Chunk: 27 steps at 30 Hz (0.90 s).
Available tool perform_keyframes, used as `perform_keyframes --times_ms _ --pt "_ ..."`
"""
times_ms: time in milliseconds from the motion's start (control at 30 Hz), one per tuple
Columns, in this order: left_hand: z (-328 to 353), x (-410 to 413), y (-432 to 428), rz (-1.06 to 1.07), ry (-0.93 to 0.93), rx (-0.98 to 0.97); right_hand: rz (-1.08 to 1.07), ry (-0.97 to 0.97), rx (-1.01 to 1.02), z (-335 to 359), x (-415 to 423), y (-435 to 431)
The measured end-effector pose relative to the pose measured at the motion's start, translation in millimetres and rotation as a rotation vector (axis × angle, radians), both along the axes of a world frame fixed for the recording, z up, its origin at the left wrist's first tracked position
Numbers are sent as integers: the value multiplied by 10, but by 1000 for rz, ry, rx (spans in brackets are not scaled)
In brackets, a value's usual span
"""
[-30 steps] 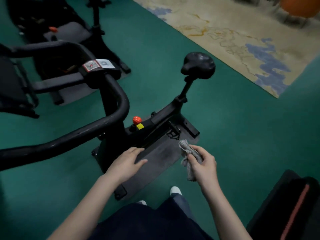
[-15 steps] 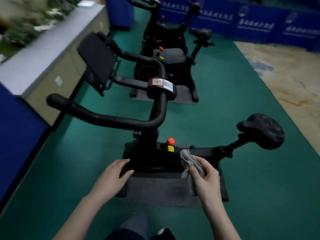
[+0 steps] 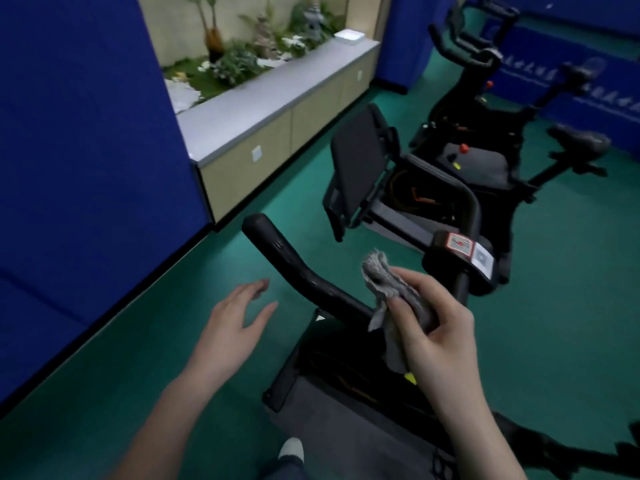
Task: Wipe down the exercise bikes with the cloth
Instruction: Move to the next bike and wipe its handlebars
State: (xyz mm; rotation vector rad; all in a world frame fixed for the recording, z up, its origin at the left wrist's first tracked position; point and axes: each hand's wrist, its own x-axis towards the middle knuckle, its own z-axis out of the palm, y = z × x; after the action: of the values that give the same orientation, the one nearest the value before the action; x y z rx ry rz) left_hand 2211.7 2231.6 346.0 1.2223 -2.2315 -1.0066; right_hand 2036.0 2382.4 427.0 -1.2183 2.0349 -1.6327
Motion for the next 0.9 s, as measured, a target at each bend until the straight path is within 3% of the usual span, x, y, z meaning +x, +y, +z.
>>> perform_keyframes --times_ms 267,433,567,767,900 --pt "398 -108 -207 187 202 -9 292 218 -46 163 13 -836" --pt "410 -135 -210 224 330 -24 472 477 -59 294 41 -1427" --pt "454 -263 -131 400 528 94 729 648 93 359 52 -1782" --pt "555 -492 -46 573 793 206 849 506 286 419 -119 -1898" --pt "559 -477 -66 572 874 245 895 711 124 438 -54 -1827"
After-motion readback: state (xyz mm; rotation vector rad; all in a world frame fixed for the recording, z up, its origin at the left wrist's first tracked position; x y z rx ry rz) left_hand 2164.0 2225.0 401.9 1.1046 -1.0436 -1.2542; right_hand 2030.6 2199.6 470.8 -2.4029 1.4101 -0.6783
